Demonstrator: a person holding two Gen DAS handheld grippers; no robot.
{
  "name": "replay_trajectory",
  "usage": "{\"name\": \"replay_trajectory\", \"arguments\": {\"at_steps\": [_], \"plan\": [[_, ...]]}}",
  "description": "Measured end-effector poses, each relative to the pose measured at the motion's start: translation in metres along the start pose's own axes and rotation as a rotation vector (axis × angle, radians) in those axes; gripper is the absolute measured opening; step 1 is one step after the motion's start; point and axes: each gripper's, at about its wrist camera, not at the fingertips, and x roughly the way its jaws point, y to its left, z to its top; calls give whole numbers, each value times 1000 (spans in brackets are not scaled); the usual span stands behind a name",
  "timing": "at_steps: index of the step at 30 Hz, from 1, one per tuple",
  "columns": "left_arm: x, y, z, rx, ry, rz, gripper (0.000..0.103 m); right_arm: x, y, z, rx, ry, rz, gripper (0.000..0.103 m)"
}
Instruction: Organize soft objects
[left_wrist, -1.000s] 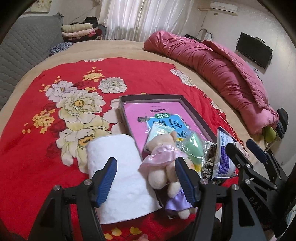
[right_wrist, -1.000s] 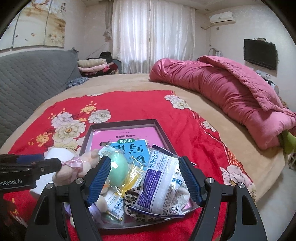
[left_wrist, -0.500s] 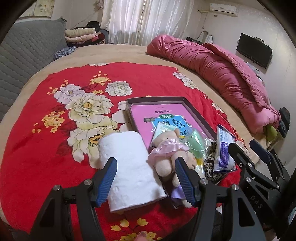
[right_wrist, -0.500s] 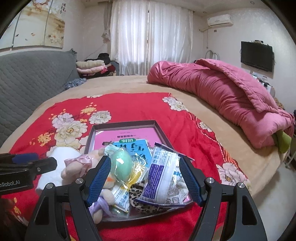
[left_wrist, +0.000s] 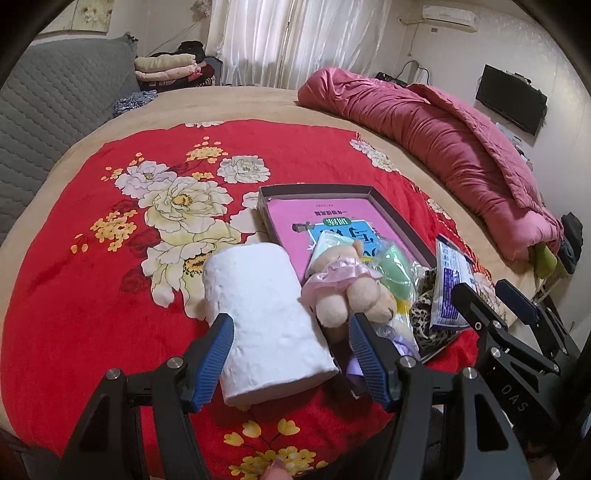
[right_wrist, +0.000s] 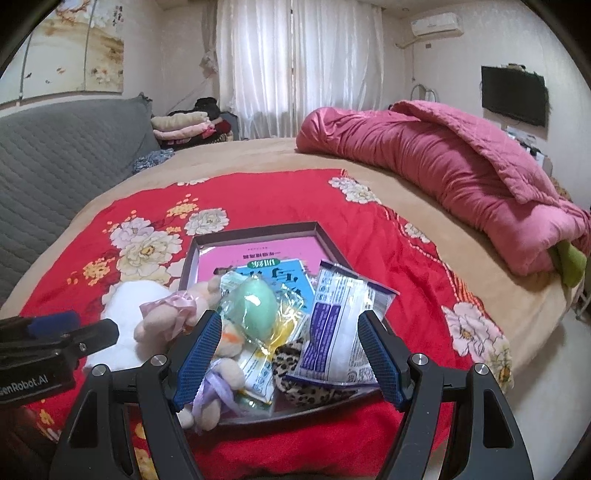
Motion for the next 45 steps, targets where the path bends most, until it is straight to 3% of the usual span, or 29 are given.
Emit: {"name": "replay_trajectory", "arguments": {"at_steps": [15,30,45], "plan": [[-20,-5,-27,41,-6,5,64,-23,20,-20,-10,65,-16,77],[-42,22,-52,-27,11,15,64,-51,54,-29,-73,127,12,77],[-60,13,-67,-2,16,17,64,-71,45,-35,-19,141,15,77]]}}
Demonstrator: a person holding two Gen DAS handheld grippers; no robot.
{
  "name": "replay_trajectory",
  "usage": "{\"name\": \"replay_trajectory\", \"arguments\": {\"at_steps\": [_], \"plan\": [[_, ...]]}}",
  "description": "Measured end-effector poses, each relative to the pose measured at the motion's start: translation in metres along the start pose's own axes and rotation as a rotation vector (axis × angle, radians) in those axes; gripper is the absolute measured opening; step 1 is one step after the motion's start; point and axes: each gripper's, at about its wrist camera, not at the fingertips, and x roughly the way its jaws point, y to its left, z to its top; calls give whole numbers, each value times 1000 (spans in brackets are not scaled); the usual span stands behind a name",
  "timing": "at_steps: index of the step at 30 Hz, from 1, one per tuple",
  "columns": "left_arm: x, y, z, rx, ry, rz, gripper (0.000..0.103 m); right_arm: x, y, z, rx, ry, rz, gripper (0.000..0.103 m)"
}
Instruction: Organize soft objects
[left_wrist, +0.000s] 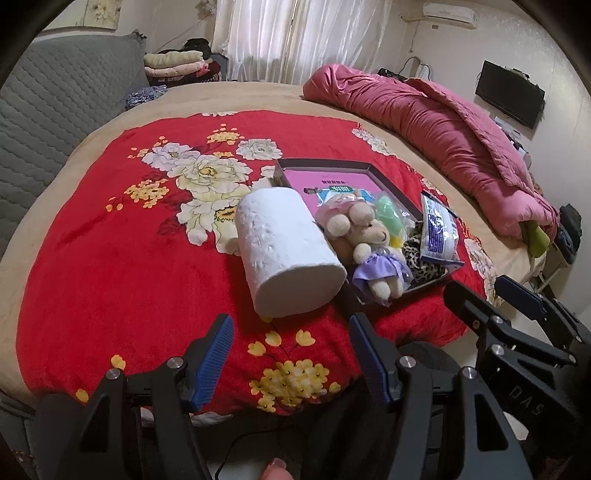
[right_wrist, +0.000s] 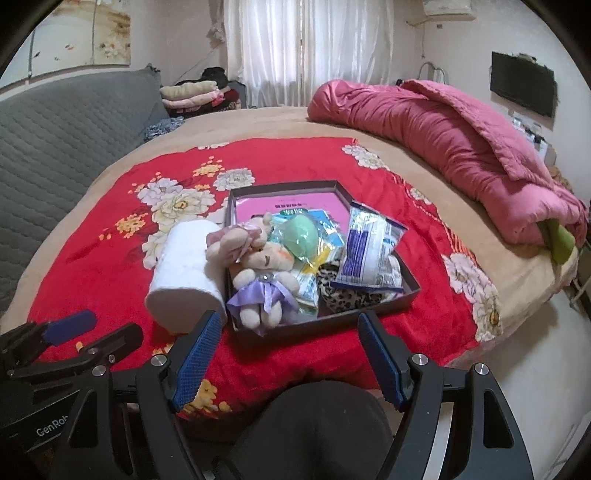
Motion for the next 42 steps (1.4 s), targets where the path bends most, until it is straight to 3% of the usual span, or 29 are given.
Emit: {"name": "replay_trajectory", "arguments": {"at_steps": [42], "plan": [[2,7,-7,-6,17,45,64,-5,-6,-9,10,21,6,77]]}}
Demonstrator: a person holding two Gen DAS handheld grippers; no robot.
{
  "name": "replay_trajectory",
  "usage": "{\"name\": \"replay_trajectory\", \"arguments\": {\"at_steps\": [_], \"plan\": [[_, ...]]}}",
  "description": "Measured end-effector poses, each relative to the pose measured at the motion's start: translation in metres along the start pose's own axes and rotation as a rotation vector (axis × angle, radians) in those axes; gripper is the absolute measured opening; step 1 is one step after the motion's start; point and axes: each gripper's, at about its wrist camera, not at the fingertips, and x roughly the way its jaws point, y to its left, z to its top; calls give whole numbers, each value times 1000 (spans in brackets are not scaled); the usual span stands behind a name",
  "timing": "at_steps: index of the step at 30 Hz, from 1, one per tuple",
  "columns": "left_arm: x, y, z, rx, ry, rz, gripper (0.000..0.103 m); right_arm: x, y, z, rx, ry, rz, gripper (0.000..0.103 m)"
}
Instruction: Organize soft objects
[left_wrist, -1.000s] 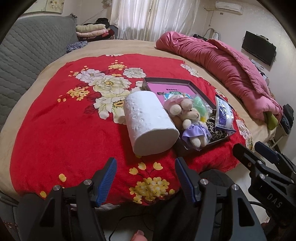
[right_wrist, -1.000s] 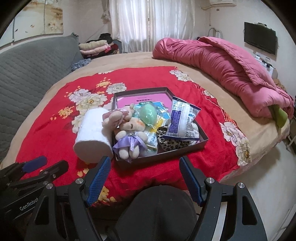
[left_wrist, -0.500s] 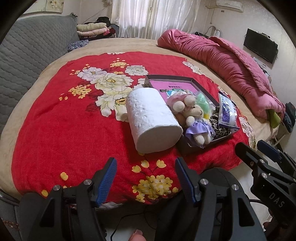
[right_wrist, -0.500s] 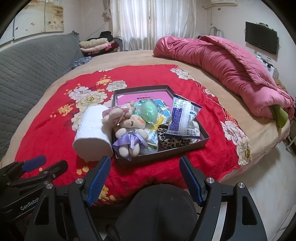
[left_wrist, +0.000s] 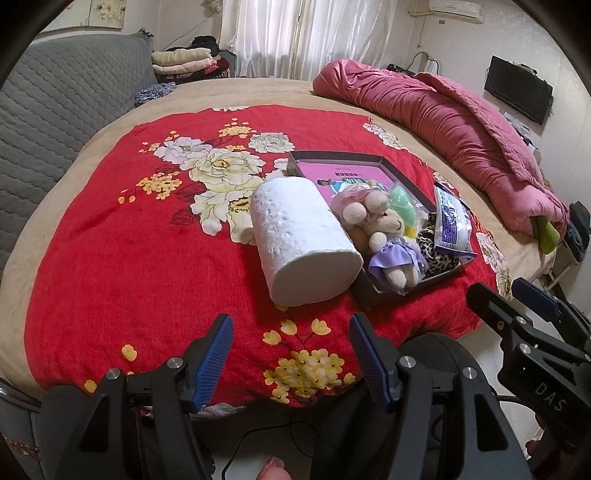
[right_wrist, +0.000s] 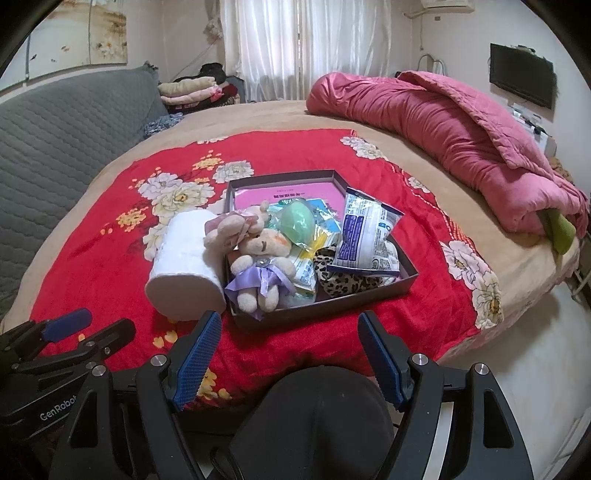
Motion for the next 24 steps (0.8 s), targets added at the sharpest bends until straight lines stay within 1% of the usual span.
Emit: {"name": "replay_trajectory", "arguments": {"at_steps": [24], "plan": [[2,1,-2,1,8,7,64,0,1,0,2,0,-4,77]]}}
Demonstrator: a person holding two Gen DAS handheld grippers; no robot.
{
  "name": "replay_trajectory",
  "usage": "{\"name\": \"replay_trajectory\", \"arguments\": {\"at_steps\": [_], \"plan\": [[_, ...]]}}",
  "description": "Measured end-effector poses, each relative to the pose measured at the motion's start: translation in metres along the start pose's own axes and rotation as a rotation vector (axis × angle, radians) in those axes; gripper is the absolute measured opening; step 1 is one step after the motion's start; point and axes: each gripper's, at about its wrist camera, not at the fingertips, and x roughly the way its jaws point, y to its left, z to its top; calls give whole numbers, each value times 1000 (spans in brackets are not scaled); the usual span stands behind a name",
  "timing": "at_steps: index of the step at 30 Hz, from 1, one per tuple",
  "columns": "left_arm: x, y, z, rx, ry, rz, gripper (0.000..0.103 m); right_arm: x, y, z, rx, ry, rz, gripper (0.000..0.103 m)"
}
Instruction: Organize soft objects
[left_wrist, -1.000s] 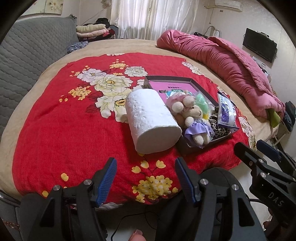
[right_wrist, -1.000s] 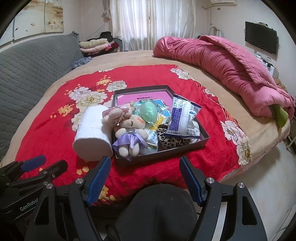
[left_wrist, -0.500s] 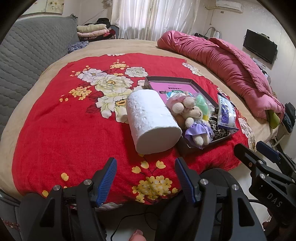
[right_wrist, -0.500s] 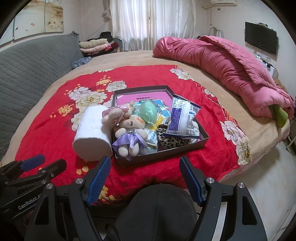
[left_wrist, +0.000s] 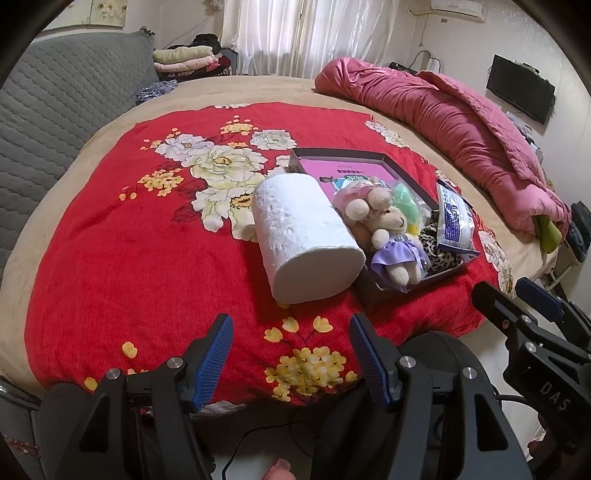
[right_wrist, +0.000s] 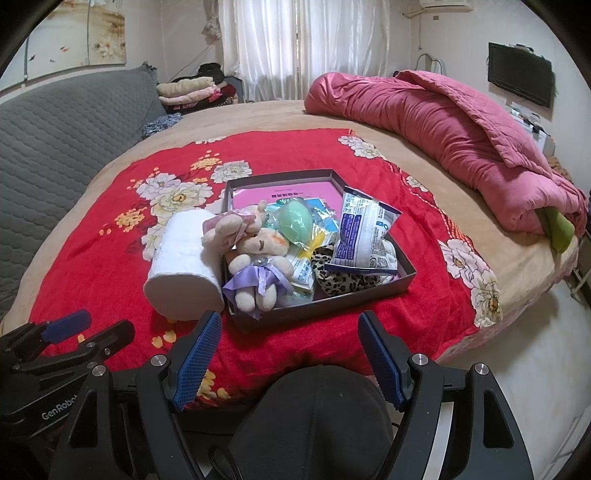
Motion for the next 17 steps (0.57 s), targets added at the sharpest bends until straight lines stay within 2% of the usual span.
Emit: {"name": "replay_trajectory", "arguments": {"at_steps": [14,17], "plan": [[10,2,-5,4,34,6,64,3,0,-1,13,3,12,77],[17,8,-6,-17,55,0,64,6,-5,2,27,-5,52,77]]}}
